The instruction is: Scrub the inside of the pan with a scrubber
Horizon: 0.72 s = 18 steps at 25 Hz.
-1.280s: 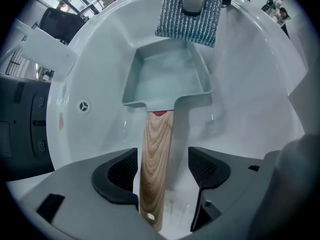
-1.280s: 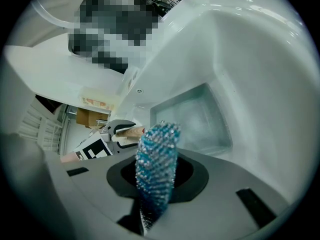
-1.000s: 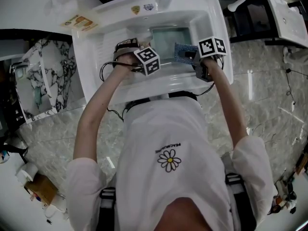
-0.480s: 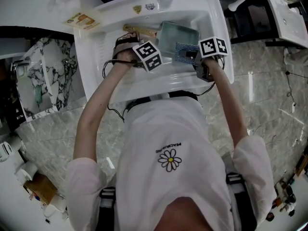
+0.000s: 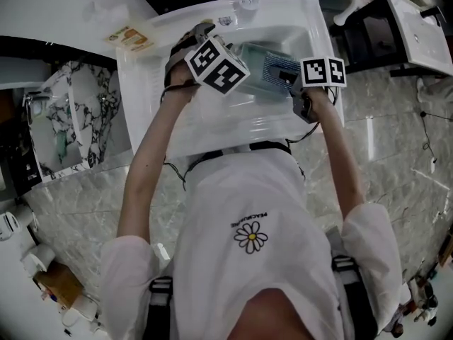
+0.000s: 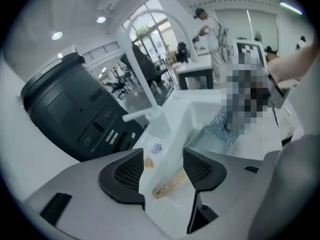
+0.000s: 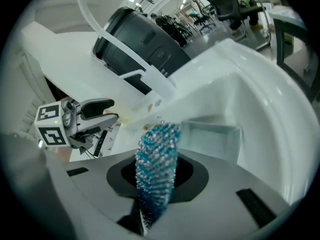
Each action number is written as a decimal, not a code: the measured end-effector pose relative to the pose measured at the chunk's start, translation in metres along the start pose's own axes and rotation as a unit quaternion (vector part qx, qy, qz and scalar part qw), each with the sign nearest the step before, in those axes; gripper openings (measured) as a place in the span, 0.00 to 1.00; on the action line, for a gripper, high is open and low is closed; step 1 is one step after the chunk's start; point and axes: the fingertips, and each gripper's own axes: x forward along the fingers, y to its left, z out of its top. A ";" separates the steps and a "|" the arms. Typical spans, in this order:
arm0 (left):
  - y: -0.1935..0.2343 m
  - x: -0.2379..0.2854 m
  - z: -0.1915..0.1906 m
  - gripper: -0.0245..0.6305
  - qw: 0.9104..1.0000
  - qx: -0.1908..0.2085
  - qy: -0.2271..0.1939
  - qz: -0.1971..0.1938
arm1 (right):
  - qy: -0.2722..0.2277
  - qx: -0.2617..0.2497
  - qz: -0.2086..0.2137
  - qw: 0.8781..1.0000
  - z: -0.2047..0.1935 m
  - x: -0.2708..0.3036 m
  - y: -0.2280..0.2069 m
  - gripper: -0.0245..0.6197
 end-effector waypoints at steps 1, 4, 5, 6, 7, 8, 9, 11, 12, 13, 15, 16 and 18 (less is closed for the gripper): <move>0.007 -0.013 0.011 0.43 0.999 -0.029 -0.027 0.004 | -0.015 -0.019 -0.005 1.000 0.011 -0.005 0.008 0.13; 0.025 -0.051 0.036 0.41 0.990 -0.104 -0.096 0.015 | -0.065 -0.081 -0.021 0.994 0.042 -0.023 0.036 0.13; 0.030 -0.064 0.042 0.40 0.986 -0.122 -0.116 0.020 | -0.084 -0.104 -0.027 0.991 0.052 -0.030 0.046 0.13; 0.034 -0.077 0.047 0.38 0.981 -0.141 -0.135 0.026 | -0.103 -0.126 -0.033 0.986 0.061 -0.037 0.056 0.13; 0.039 -0.090 0.050 0.36 0.974 -0.161 -0.155 0.031 | -0.123 -0.147 -0.040 0.981 0.069 -0.043 0.067 0.13; 0.043 -0.102 0.053 0.33 0.967 -0.182 -0.176 0.037 | -0.144 -0.168 -0.047 0.974 0.075 -0.049 0.078 0.13; 0.046 -0.115 0.055 0.26 0.958 -0.205 -0.195 0.044 | -0.164 -0.190 -0.056 0.966 0.081 -0.055 0.088 0.13; 0.048 -0.132 0.052 0.19 0.941 -0.247 -0.223 0.059 | -0.208 -0.231 -0.077 0.947 0.088 -0.065 0.109 0.13; 0.047 -0.137 0.049 0.13 0.933 -0.265 -0.235 0.066 | -0.230 -0.249 -0.088 0.937 0.090 -0.070 0.118 0.13; 0.045 -0.139 0.044 0.09 0.925 -0.281 -0.246 0.070 | -0.251 -0.265 -0.100 0.926 0.091 -0.074 0.126 0.13; 0.036 -0.138 0.033 0.06 0.911 -0.304 -0.269 0.071 | -0.289 -0.287 -0.117 0.905 0.088 -0.080 0.140 0.13; 0.032 -0.138 0.027 0.06 0.904 -0.314 -0.278 0.077 | -0.308 -0.295 -0.125 0.896 0.086 -0.082 0.145 0.13; 0.026 -0.142 0.012 0.06 0.889 -0.337 -0.293 0.097 | -0.339 -0.300 -0.138 0.881 0.079 -0.085 0.151 0.13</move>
